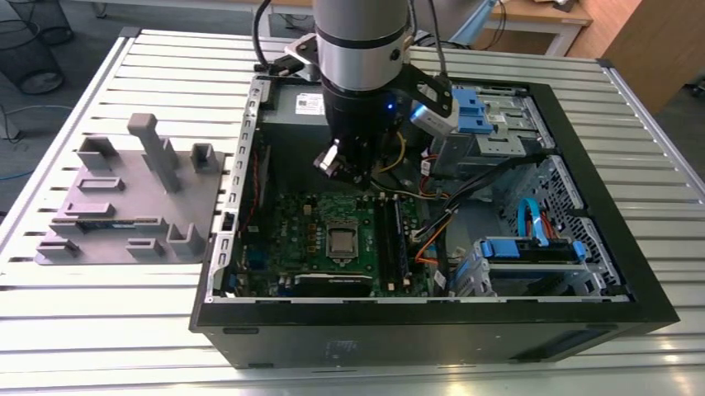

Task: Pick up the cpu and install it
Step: 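Install the first cpu locking lever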

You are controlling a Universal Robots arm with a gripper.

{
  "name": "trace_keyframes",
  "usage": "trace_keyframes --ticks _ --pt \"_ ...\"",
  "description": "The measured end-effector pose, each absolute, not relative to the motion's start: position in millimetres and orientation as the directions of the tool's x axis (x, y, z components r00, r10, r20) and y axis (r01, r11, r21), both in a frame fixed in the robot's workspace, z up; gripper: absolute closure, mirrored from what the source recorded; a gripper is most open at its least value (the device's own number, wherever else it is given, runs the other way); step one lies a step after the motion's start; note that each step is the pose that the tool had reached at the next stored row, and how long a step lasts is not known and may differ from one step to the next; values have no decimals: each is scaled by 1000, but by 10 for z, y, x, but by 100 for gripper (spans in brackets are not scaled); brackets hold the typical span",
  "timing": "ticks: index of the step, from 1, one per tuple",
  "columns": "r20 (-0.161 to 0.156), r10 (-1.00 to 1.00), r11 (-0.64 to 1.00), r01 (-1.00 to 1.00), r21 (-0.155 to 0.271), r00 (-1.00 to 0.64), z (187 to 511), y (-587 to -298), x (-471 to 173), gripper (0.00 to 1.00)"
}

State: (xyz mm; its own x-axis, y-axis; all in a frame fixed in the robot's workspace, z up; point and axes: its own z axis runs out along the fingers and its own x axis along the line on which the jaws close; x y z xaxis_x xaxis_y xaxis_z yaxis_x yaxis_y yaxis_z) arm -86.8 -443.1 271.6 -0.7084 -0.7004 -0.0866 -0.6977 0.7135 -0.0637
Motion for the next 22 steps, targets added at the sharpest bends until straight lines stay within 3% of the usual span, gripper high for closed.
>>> trace_keyframes --ticks 22 --pt "-87 -700 714 -698 -64 -708 2546 -4242 -751 89"
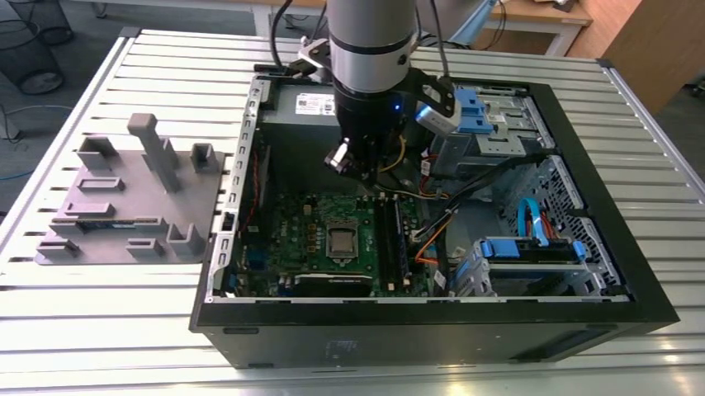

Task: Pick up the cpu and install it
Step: 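Install the first cpu locking lever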

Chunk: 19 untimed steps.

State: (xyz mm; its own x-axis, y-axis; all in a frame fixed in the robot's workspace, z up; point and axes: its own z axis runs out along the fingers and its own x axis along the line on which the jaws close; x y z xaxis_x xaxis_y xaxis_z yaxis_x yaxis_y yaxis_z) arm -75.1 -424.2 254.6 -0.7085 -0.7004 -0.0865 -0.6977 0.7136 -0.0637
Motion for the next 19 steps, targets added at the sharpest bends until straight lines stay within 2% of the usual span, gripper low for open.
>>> trace_keyframes --ticks 19 --pt "-85 -701 713 -698 -65 -708 2402 -4176 -749 89"
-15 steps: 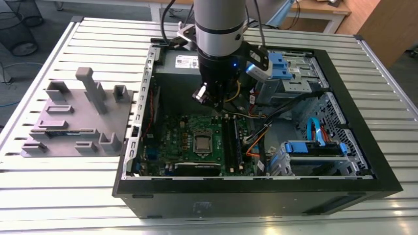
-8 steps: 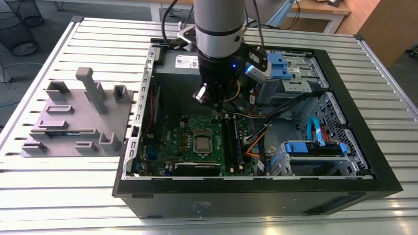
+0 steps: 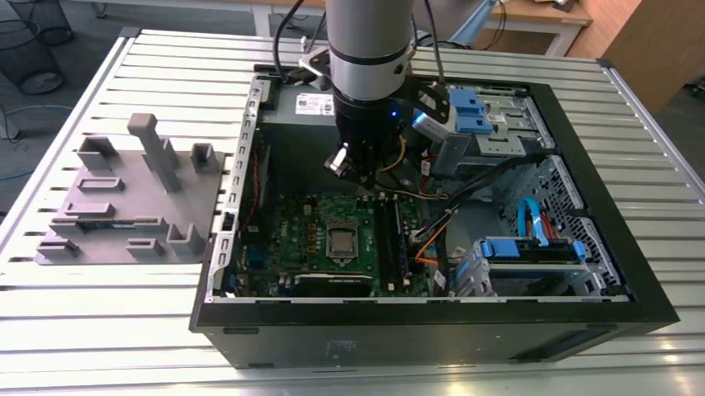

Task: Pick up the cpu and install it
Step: 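Install the first cpu locking lever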

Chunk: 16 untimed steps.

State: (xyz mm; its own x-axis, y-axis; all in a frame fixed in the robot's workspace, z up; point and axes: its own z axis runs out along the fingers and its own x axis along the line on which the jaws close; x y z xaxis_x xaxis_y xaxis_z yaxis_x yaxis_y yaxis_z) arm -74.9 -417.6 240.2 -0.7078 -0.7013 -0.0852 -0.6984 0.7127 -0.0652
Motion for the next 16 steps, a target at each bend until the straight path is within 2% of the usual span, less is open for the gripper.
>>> trace_keyframes --ticks 16 --pt "-73 -710 704 -706 -77 -700 2402 -4260 -757 89"
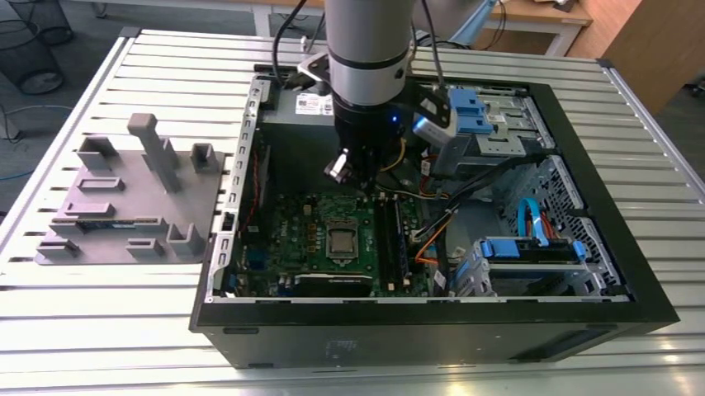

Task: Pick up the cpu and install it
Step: 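Install the first cpu locking lever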

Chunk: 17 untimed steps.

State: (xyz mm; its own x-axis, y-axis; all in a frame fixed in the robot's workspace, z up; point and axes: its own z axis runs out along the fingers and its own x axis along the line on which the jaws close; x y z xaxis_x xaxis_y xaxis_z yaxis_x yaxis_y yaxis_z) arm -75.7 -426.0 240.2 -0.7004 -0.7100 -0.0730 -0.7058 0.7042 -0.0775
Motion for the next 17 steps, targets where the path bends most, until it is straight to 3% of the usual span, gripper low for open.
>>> trace_keyframes --ticks 17 --pt "-70 -713 701 -708 -80 -698 2392 -4452 -814 89"
